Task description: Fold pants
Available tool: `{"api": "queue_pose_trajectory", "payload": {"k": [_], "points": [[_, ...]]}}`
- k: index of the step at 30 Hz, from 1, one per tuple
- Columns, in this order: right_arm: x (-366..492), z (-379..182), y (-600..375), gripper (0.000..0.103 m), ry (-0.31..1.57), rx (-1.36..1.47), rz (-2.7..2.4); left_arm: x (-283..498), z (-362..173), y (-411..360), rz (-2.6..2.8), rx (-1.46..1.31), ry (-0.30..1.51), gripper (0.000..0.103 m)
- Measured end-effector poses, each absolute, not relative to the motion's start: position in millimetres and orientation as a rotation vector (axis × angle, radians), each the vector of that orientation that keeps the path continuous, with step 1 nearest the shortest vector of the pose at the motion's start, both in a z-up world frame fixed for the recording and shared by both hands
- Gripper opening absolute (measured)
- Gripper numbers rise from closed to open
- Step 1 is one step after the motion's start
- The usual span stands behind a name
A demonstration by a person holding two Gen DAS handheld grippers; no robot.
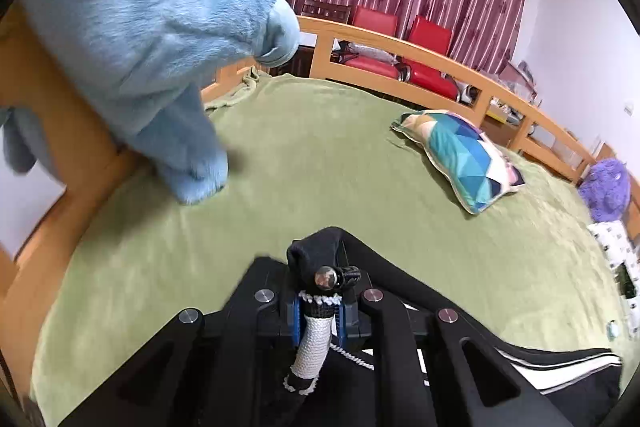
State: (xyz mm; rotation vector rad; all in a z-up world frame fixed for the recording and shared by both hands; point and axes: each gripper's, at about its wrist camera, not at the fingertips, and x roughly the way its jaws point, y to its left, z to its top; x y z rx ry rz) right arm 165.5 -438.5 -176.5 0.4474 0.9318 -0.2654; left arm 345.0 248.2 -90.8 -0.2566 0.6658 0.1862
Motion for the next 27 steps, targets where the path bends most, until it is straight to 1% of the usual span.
{"api": "queue_pose_trajectory", "payload": {"k": [3,4,5,6,7,8,9,10,12,13,15,20,21,22,23,24,27], "points": [[165.1,-182.8,-444.5,0.030,0.956,0.441,-0.296,379.0,-123.7,243.9,0.215,-0.220,0.778,0.014],[162.9,-185.7,-449.2,0.030,0.965,0.451,-0.307,386.6,-135.6,243.3,0.227,-0.215,0.814,0.020],[160.3,-187.3,-453.4,0.030,0.968,0.457,-0.314,391.9,-147.1,243.0,0.248,-0.211,0.848,0.023],[157.4,-188.4,-457.9,0.030,0.968,0.462,-0.325,395.4,-157.8,242.9,0.290,-0.204,0.876,0.030],[154.4,-188.9,-462.1,0.031,0.966,0.465,-0.333,396.4,-165.0,242.2,0.329,-0.192,0.895,0.042],[150.4,-189.0,-467.9,0.031,0.962,0.470,-0.343,395.8,-170.0,241.0,0.352,-0.183,0.909,0.048],[146.3,-188.8,-473.6,0.032,0.956,0.478,-0.351,391.3,-173.9,238.2,0.354,-0.184,0.915,0.060],[141.9,-188.7,-479.8,0.032,0.952,0.492,-0.355,387.3,-173.8,236.0,0.346,-0.190,0.913,0.065],[134.7,-189.4,-488.6,0.034,0.942,0.519,-0.345,376.1,-170.5,230.0,0.340,-0.194,0.909,0.067],[131.3,-189.8,-493.0,0.034,0.937,0.528,-0.343,369.6,-168.6,225.4,0.339,-0.193,0.911,0.070],[123.3,-192.3,-502.4,0.034,0.922,0.569,-0.335,358.4,-164.1,217.4,0.324,-0.198,0.909,0.072],[103.5,-194.1,-519.0,0.034,0.852,0.649,-0.293,321.0,-156.7,186.7,0.287,-0.198,0.927,0.072],[101.6,-192.3,-520.3,0.035,0.848,0.651,-0.283,312.4,-155.9,180.1,0.283,-0.199,0.936,0.073],[99.6,-190.3,-522.3,0.040,0.837,0.643,-0.288,304.1,-155.8,173.6,0.279,-0.205,0.942,0.073],[98.6,-189.3,-525.8,0.056,0.821,0.632,-0.312,298.6,-155.5,169.4,0.274,-0.211,0.944,0.073],[100.1,-191.0,-531.0,0.066,0.806,0.630,-0.322,291.3,-155.7,162.7,0.266,-0.222,0.948,0.073],[115.8,-213.8,-552.8,0.067,0.812,0.734,-0.299,274.3,-156.0,148.0,0.248,-0.263,0.969,0.073]]}}
